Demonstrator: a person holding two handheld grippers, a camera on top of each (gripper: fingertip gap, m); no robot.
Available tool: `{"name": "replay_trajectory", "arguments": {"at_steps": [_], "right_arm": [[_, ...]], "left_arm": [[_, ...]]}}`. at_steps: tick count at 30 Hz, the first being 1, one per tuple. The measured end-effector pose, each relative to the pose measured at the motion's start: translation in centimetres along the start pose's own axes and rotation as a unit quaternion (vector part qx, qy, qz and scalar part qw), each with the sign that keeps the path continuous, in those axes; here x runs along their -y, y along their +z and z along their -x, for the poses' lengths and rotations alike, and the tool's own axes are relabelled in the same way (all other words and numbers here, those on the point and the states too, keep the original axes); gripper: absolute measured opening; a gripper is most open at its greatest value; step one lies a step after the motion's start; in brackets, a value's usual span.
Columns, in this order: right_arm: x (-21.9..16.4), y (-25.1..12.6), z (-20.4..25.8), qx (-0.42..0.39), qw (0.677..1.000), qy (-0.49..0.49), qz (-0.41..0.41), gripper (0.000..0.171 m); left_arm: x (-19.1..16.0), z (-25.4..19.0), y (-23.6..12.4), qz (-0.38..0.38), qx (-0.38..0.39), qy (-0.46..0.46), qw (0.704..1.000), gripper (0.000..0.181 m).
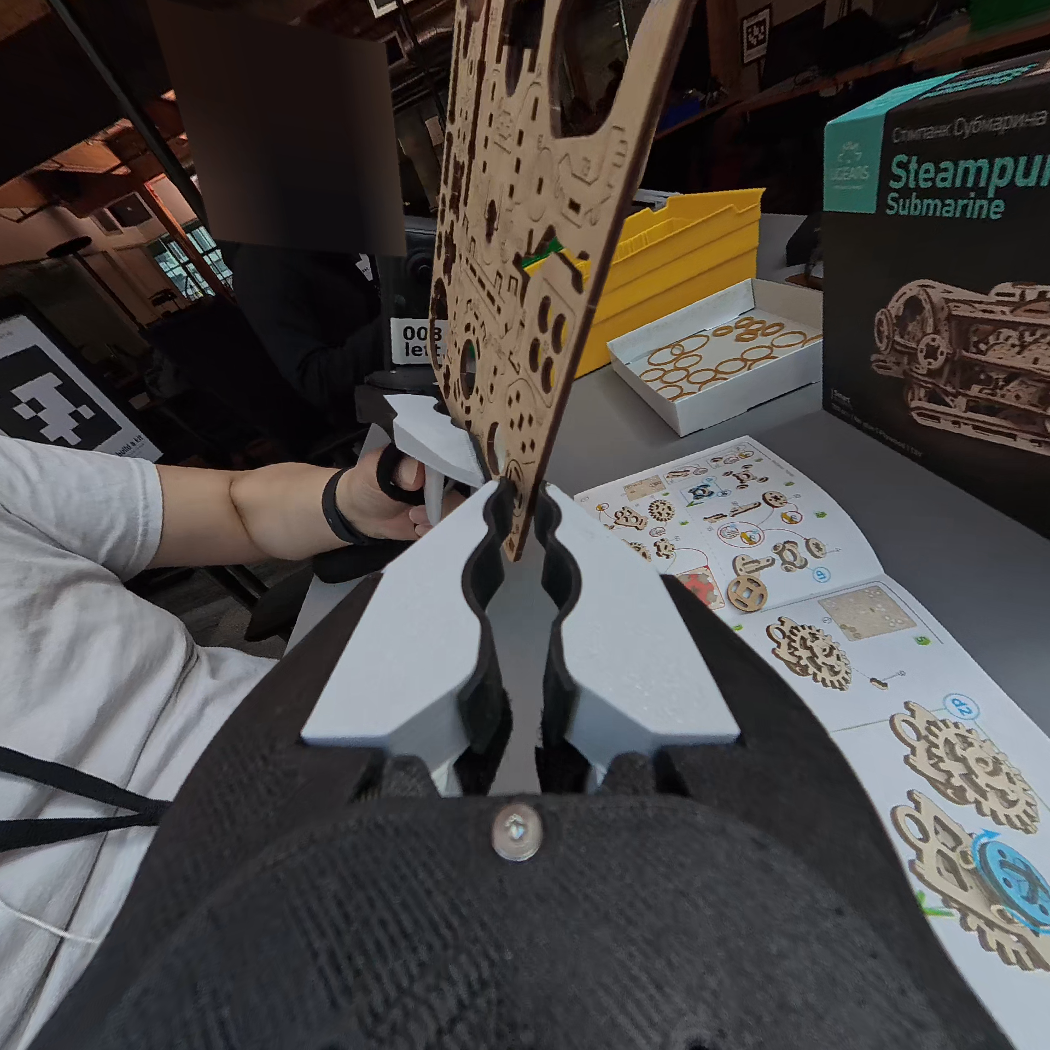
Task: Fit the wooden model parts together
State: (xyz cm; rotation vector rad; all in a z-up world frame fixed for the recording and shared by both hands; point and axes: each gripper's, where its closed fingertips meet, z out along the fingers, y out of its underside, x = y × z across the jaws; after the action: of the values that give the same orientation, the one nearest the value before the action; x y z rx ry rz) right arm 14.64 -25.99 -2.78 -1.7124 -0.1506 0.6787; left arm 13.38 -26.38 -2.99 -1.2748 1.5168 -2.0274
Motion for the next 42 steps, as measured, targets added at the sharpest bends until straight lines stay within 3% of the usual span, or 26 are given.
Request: {"name": "replay_trajectory", "arguments": {"at_steps": [5,7,9,14,18,26,34,37,42], "right_arm": [[-0.6,0.0,-0.7,-0.016,1.000,-0.007,0.014,0.008],[-1.4,0.0,-2.4,-0.083,0.995,-0.049,0.036,0.003],[-0.3,-0.1,-1.2,-0.040,0.999,-0.024,-0.009,0.002],[0.2,0.0,-0.2,0.003,1.000,0.011,-0.012,0.003],[1.4,-0.6,-0.3,0.007,0.999,0.006,-0.046,0.017],[2.8,-3.3,-2.3,-0.030,0.995,0.001,-0.096,0.014],[2.4,-3.4,-3.1,-0.035,0.994,0.017,-0.098,0.013],[0.7,-2.4,-3.4,-0.039,0.998,0.005,-0.043,0.012],[-5.5,0.5,-4.8,-0.117,0.971,-0.124,0.170,0.017]], "left_arm": [[-0.6,0.3,0.2,0.016,0.009,0.004,1.000,0.003],[-1.1,0.6,0.6,0.029,0.040,0.055,0.997,0.002],[-0.2,0.3,0.4,0.018,0.028,0.079,0.996,0.002],[0.1,0.4,-0.1,0.013,0.000,0.040,0.999,0.000],[0.6,1.2,-0.7,0.005,0.001,0.003,1.000,0.000],[1.1,2.8,-2.0,-0.001,0.004,-0.029,1.000,0.001],[1.1,2.6,-1.9,-0.003,-0.015,-0.045,0.999,0.001],[1.3,2.6,-2.0,-0.005,-0.011,-0.040,0.999,0.002],[3.0,2.3,-2.9,-0.036,-0.021,-0.041,0.998,0.001]]}}
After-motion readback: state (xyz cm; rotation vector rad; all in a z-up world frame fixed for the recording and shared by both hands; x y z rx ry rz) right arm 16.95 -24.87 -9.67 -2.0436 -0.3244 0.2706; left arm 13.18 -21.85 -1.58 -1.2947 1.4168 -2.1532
